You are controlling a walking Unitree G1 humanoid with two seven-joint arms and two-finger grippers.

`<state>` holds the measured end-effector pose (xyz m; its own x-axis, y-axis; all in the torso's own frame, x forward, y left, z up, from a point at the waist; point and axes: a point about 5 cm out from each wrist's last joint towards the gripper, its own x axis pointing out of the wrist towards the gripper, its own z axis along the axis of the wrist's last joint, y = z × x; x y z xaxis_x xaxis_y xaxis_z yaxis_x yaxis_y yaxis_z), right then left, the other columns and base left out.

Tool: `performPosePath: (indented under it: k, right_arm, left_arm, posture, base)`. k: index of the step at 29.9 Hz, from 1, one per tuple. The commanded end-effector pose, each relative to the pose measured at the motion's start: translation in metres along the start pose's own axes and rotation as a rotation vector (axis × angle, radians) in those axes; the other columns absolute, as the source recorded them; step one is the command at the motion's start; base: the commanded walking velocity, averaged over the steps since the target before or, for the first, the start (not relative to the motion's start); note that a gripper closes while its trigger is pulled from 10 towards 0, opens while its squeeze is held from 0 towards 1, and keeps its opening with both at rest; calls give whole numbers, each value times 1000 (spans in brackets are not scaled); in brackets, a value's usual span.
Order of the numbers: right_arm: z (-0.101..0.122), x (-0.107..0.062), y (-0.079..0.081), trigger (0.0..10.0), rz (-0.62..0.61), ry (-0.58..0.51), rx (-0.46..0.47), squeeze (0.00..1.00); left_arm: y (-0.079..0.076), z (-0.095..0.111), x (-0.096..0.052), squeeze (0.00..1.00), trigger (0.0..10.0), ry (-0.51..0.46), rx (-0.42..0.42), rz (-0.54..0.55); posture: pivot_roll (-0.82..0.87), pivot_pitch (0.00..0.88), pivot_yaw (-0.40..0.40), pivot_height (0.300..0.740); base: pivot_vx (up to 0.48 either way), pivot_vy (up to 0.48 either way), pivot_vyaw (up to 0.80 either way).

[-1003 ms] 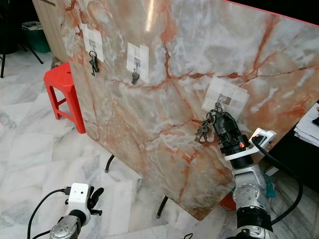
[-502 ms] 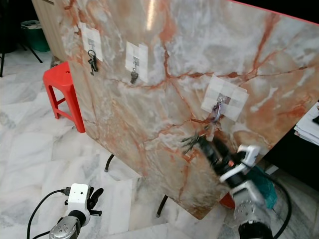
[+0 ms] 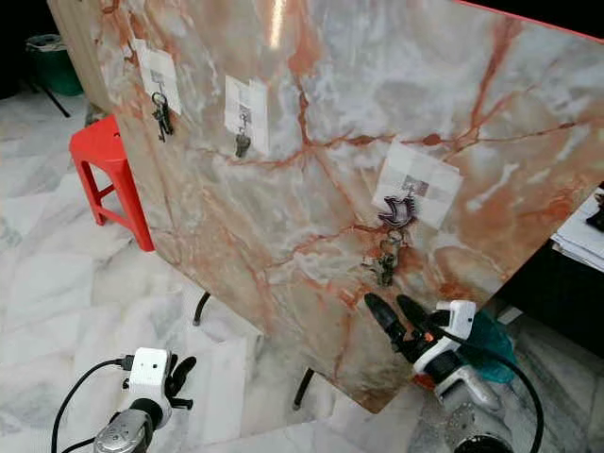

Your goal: Hang keys on a hook

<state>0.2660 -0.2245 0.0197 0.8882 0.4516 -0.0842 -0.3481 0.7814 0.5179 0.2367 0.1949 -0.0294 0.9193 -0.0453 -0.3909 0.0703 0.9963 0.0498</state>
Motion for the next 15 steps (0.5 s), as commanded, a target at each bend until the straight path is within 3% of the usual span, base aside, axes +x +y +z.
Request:
performPosePath:
  k: [1, 6, 8, 10, 11, 12, 15]
  right_arm:
    - [-8, -10, -6, 10000, -46, 55, -17, 0]
    - [-32, -22, -13, 10000, -145, 207, -67, 0]
    - [-47, -34, -21, 10000, -278, 333, -130, 0]
    - [-56, -47, -30, 10000, -407, 393, -157, 0]
    - [-56, -47, -30, 10000, -407, 393, -157, 0]
    - [-61, -57, -35, 10000, -504, 404, -119, 0]
    - [-68, -69, -40, 10000, -597, 451, -136, 0]
  left_arm:
    - [-2, -4, -1, 0, 10000, 17, 2, -3]
    - [-1, -5, -2, 0, 10000, 22, -2, 2]
    - [1, -8, -4, 0, 10000, 31, -14, 16]
    - [4, -10, -6, 0, 10000, 43, -29, 32]
    - [4, -10, -6, 0, 10000, 43, -29, 32]
    - [7, -13, -7, 0, 10000, 55, -48, 51]
    - [13, -19, -10, 0, 10000, 85, -85, 90]
  posture:
    - [67, 66, -98, 740]
    - [68, 69, -100, 740]
    - [72, 71, -100, 740]
    - [72, 73, -100, 740]
    - [72, 73, -100, 740]
    - [74, 74, -99, 740]
    - [75, 76, -96, 740]
  base:
    - [0, 0, 0]
    - [0, 0, 0]
    - [0, 0, 0]
    - [0, 0, 0]
    - [0, 0, 0]
    - [0, 0, 0]
    - [0, 0, 0]
